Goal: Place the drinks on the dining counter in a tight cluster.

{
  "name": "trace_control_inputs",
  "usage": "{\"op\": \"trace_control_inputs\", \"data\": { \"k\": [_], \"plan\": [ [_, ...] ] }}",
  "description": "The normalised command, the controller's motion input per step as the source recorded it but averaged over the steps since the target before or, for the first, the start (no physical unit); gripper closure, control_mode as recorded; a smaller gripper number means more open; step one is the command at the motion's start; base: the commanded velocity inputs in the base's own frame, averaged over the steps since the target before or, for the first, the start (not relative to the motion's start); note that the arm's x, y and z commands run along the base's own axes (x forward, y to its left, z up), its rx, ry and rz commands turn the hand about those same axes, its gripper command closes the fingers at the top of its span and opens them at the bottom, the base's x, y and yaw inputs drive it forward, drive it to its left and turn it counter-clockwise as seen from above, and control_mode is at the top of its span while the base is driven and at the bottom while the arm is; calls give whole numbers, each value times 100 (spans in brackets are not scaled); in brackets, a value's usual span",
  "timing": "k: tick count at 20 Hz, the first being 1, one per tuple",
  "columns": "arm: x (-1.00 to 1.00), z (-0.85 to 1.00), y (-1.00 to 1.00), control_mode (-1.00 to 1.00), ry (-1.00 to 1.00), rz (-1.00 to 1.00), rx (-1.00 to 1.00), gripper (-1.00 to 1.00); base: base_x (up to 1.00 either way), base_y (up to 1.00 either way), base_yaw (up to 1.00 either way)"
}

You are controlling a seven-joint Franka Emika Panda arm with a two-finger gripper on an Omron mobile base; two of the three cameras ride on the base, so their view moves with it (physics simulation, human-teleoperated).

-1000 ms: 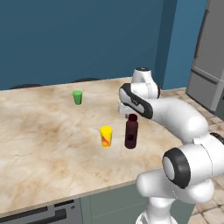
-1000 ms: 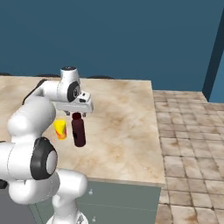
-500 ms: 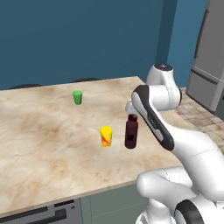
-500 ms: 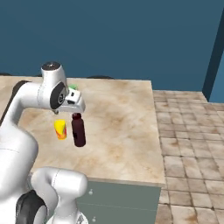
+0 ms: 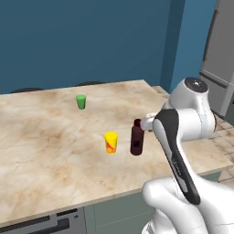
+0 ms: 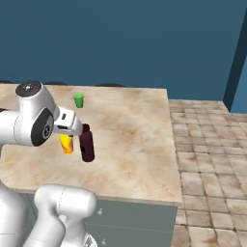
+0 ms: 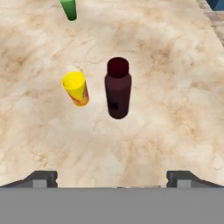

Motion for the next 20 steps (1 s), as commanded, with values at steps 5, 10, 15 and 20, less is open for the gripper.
{"op": "trace_control_inputs", "data": {
  "k": [5,10,15,20],
  "plan": [
    [-29,28,0,-100,0,0,0,-100,0,0,0],
    [0,4,0,-100,0,0,0,-100,0,0,0],
    [-1,0,0,-100,-1,0,0,-100,0,0,0],
    [-10,0,0,100,-3,0,0,-100,-27,0,0]
  ]
}}
